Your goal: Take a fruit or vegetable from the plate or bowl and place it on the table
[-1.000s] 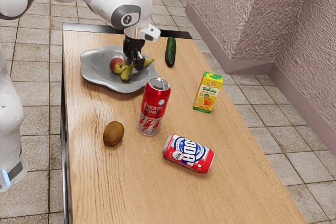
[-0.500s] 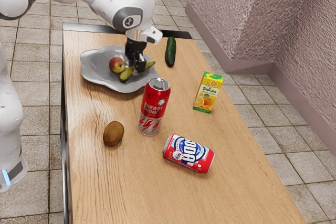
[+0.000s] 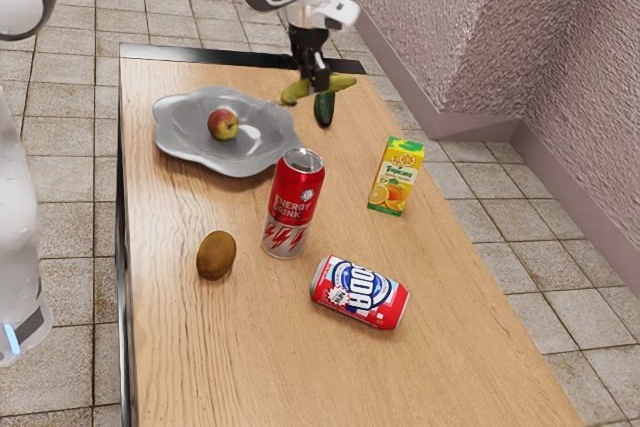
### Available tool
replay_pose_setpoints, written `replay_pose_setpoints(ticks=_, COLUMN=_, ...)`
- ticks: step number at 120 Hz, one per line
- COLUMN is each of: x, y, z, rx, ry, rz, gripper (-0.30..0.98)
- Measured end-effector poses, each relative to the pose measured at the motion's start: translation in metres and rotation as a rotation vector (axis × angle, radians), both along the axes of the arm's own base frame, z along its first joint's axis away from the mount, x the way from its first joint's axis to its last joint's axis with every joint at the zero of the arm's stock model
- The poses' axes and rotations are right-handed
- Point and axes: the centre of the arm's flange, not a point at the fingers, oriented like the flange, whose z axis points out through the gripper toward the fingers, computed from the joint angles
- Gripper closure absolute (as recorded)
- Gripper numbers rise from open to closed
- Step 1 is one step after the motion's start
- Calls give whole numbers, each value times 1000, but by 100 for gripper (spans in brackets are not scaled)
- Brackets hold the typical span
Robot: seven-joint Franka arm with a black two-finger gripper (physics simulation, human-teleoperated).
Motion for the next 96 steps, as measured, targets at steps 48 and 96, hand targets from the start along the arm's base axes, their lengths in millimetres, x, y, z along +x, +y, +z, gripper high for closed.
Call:
replay_pose_setpoints(ticks=48, x=37, y=-206, z=60, rx=17, ry=-106, rz=-319, gripper=49)
replay_pose_setpoints(ticks=96, x=37, y=-404, z=17, rx=-47, ry=-34, rz=-624, gripper=49)
